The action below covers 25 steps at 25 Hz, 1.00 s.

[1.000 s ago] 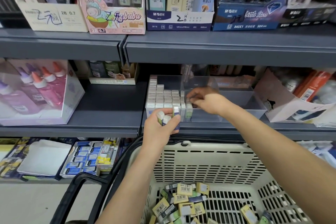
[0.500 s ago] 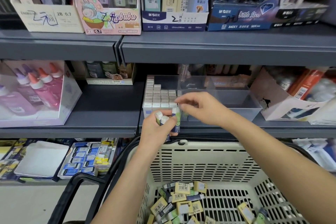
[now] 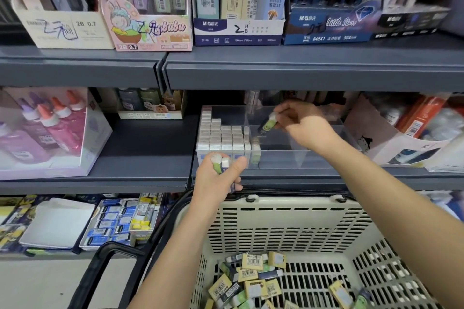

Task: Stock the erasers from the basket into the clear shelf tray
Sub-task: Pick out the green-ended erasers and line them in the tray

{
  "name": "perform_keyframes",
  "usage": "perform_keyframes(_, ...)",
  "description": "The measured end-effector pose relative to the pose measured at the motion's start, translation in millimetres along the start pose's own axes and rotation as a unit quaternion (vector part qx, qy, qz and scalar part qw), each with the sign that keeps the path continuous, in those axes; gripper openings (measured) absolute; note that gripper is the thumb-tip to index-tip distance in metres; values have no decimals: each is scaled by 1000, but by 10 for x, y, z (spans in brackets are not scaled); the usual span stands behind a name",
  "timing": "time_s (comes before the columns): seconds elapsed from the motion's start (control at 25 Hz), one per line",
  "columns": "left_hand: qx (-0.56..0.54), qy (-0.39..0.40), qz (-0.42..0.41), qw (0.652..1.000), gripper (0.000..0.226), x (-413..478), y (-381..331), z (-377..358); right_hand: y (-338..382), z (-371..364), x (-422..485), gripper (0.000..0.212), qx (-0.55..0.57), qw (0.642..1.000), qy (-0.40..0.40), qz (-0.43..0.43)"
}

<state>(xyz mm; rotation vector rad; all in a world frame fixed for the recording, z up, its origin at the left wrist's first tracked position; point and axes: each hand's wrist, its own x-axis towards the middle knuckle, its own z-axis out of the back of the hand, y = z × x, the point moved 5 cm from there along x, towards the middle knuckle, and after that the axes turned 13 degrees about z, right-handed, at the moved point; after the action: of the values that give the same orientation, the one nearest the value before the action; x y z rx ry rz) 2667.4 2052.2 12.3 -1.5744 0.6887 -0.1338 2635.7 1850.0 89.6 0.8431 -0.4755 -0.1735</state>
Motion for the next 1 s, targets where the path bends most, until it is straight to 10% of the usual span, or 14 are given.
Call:
perform_keyframes(0.56, -61, 23, 3, 998, 13, 23, 12, 11, -197, -493, 84, 22, -154, 972, 172, -50)
perform_keyframes(0.68, -56, 17, 10, 998, 13, 14, 4, 12, -33, -365, 12, 23, -179, 979, 94, 5)
perform_keyframes(0.8, -29, 12, 18, 999, 12, 11, 7, 3, 231, -316, -143, 18, -125, 988, 43, 85)
perform_keyframes(1.0, -16, 24, 1, 1000, 14, -26, -30, -32, 354, -535, -430, 15, 6, 981, 171, 89)
